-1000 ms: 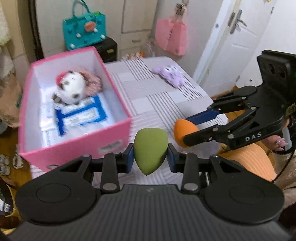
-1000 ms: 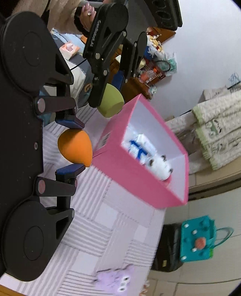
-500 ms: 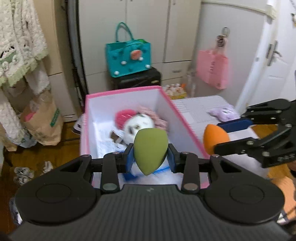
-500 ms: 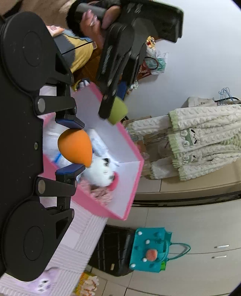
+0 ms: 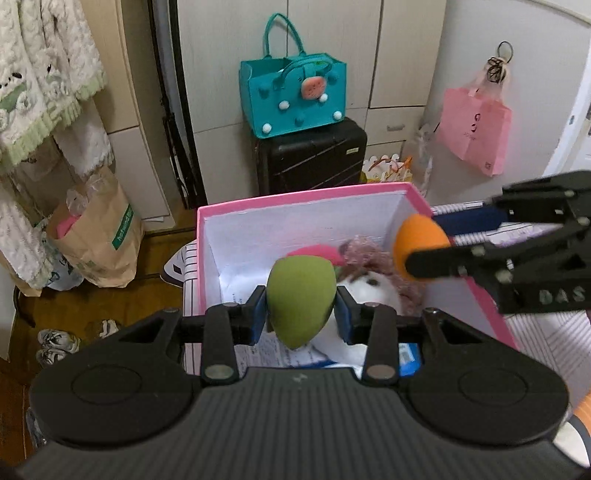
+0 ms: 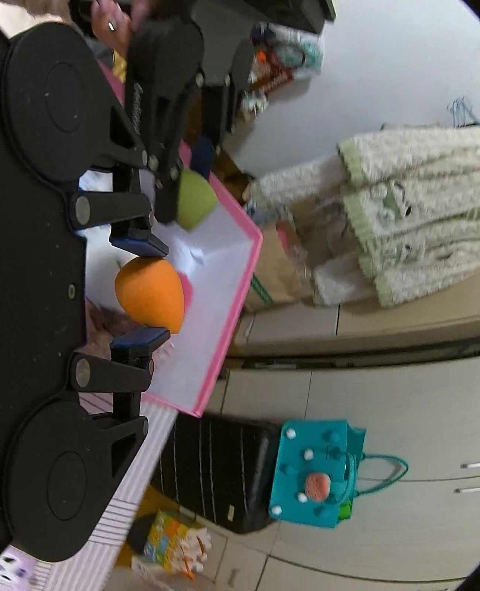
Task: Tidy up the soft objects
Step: 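Lower both sponges into the box and open both tools, then withdraw both open tools from the box toward the lilac plush, then lower both open tools around the lilac plush toy, then close the left tool on the lilac plush while the right tool pinches it too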
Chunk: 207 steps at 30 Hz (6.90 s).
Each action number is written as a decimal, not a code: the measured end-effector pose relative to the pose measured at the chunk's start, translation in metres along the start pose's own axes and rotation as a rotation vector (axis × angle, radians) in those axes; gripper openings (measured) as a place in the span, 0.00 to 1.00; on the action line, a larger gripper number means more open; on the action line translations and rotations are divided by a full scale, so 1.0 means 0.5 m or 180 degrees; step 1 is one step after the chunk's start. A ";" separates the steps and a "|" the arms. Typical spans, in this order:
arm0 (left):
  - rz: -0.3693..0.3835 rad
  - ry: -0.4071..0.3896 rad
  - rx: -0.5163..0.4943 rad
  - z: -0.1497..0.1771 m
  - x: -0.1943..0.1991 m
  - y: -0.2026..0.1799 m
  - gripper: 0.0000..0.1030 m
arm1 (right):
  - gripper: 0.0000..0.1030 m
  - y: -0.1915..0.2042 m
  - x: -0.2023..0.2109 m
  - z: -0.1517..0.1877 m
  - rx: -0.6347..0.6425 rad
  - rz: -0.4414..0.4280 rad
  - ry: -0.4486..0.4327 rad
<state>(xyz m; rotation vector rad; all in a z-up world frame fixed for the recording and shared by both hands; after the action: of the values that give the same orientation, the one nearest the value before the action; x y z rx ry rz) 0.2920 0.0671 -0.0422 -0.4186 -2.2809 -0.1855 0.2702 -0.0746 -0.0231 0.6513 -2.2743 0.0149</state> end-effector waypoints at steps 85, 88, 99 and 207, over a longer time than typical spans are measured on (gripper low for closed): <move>0.0369 0.0363 -0.0831 0.255 0.350 -0.288 0.87 | 0.66 0.129 0.419 0.357 0.0225 -0.0254 0.0100; 0.0440 0.0389 -0.0836 0.262 0.340 -0.308 0.89 | 0.67 0.113 0.422 0.384 0.0155 -0.0241 0.0092; 0.0450 0.0370 -0.0958 0.279 0.262 -0.368 0.88 | 0.67 0.040 0.409 0.463 -0.0024 -0.0079 0.0117; 0.1277 -0.0117 0.0574 0.189 -0.101 -0.581 0.40 | 0.51 -0.201 0.233 0.523 -0.0712 0.1156 -0.0874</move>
<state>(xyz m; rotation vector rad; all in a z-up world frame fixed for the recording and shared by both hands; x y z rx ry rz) 0.1555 -0.1918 -0.1434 -0.7746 -2.1737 0.2303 0.0731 -0.2675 -0.1493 0.1231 -2.5820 -0.1603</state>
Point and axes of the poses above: each gripper's, at about its wrist camera, not at the fingertips, and x roughly against the way its jaws point, y to its left, z to its underside, the point moved 4 cm from there along -x, roughly the way its jaws point, and after that the axes turned 3 degrees about -z, right-handed, at the moved point
